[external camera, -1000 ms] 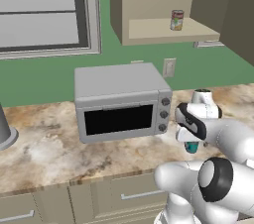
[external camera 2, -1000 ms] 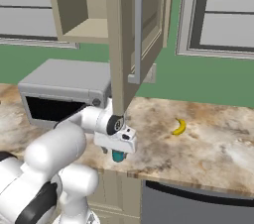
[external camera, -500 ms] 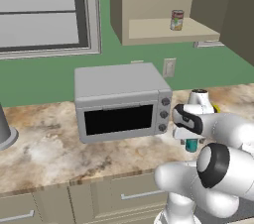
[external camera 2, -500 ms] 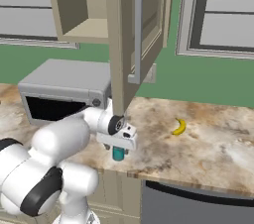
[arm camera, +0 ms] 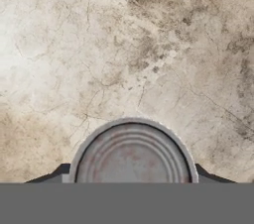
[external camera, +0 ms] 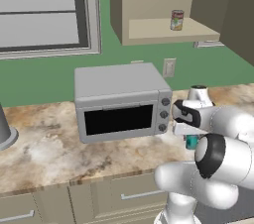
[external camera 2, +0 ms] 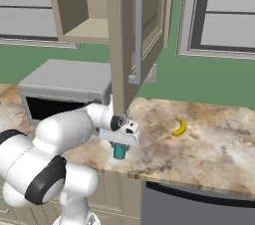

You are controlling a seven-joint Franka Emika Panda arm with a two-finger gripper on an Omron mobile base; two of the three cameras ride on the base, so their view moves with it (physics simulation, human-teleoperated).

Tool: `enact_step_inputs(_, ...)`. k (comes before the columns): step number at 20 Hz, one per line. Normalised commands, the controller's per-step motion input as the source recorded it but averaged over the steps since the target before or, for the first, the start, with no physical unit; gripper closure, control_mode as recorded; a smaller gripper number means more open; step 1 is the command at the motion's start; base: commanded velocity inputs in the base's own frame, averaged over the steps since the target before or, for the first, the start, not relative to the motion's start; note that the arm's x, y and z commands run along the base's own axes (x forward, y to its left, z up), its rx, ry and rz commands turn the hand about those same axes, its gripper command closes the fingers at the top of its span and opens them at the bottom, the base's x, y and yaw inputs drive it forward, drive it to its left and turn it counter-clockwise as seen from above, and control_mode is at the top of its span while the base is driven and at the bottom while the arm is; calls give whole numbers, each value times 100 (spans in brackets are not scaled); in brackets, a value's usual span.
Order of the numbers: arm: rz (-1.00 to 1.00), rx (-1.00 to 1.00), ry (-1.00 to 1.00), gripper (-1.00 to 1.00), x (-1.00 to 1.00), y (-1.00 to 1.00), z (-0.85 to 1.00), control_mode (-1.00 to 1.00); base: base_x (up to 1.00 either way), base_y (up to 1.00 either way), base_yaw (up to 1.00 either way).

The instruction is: Restock the canned food cabinet by taking the new fresh canned food from the counter and placing it in the cabinet. Then, take the old canned food from the cabinet and place it on the counter.

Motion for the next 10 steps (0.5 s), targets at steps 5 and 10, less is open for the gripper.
enact_step_inputs(5, 0, -2, -33, 100, -51, 20, 43, -100, 0, 0, 0)
enact_step_inputs(10, 0, -9, -59, 100, -55, 36, 100, -100, 0, 0, 0)
